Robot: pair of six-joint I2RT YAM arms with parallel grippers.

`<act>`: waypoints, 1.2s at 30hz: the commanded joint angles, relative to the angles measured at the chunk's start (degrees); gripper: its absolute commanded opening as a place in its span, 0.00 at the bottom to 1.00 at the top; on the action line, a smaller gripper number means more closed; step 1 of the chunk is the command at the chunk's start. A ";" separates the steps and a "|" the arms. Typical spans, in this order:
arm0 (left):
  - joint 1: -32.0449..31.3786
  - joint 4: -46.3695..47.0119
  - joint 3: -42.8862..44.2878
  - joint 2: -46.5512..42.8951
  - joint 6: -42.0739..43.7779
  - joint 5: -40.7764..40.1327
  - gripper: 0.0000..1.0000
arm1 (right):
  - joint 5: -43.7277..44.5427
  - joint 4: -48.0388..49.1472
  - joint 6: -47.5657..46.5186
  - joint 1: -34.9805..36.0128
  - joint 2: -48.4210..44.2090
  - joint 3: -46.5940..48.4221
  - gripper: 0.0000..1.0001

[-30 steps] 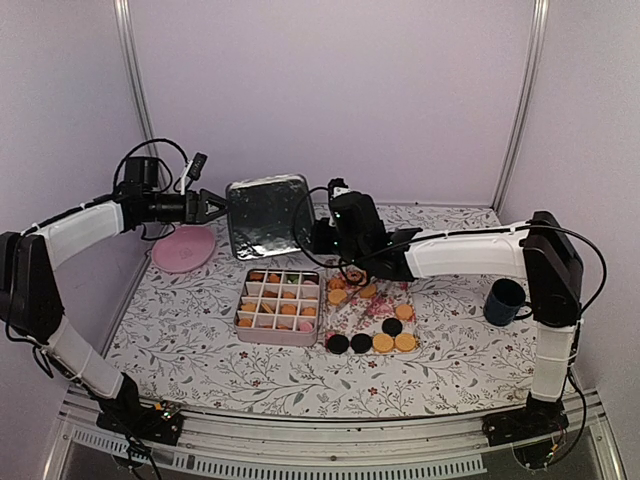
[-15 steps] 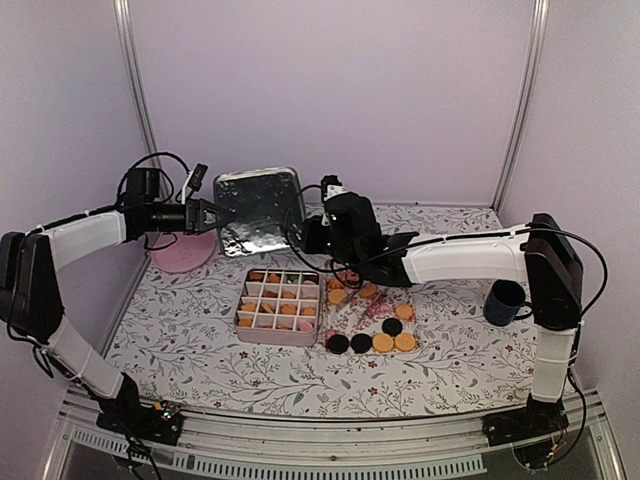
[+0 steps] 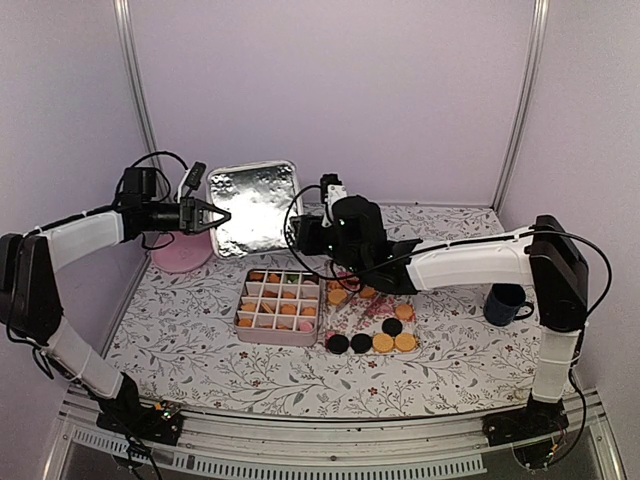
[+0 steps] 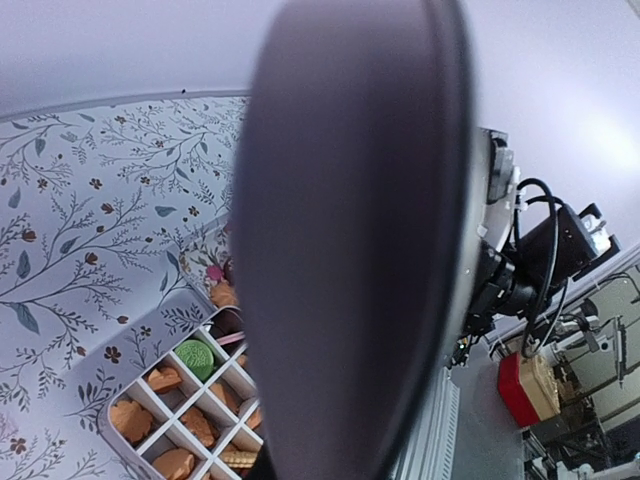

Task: Pack the cookies
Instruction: Pass from the right arm to the left, then pass from the left arm to the right

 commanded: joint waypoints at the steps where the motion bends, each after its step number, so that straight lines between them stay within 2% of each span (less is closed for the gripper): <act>1: 0.24 -2.98 1.02 -2.40 6.44 1.98 0.00 | -2.04 5.43 -3.83 0.02 -7.11 -3.99 0.60; 5: 0.06 -12.11 4.64 -4.05 20.77 -3.62 0.00 | -9.43 4.79 -2.55 -2.44 -13.82 -8.91 0.69; 9: -2.65 -21.45 7.13 -7.48 40.34 -15.99 0.00 | -19.53 0.42 5.94 -7.36 -19.78 -13.50 0.73; 12: -6.03 -23.52 5.25 -12.32 55.97 -27.49 0.00 | -25.06 -1.13 13.90 -10.04 -22.81 -16.85 0.73; 14: -7.43 -23.75 5.05 -14.73 60.57 -33.90 0.00 | -29.58 -1.70 19.19 -11.62 -23.87 -18.15 0.72; 17: -8.94 -24.60 4.50 -20.35 71.18 -36.18 0.00 | -35.73 -1.54 26.30 -12.46 -22.97 -17.94 0.72; 20: -12.25 -18.52 -1.13 -29.57 83.58 -36.48 0.00 | -42.76 2.14 31.87 -12.49 -19.94 -17.63 0.72; 22: -14.73 -12.61 -8.39 -36.36 93.78 -35.25 0.00 | -47.08 7.82 36.63 -12.45 -18.14 -18.63 0.71; 26: -17.22 10.90 -27.54 -49.18 111.80 -29.52 0.00 | -51.58 14.27 42.90 -11.98 -16.60 -19.54 0.70; 28: -17.33 18.14 -33.54 -51.84 115.52 -26.73 0.00 | -52.50 14.59 43.42 -11.40 -16.70 -19.58 0.70; 36: -18.82 30.93 -39.16 -51.02 120.08 -24.66 0.00 | -54.98 16.95 44.76 -7.84 -14.27 -20.68 0.69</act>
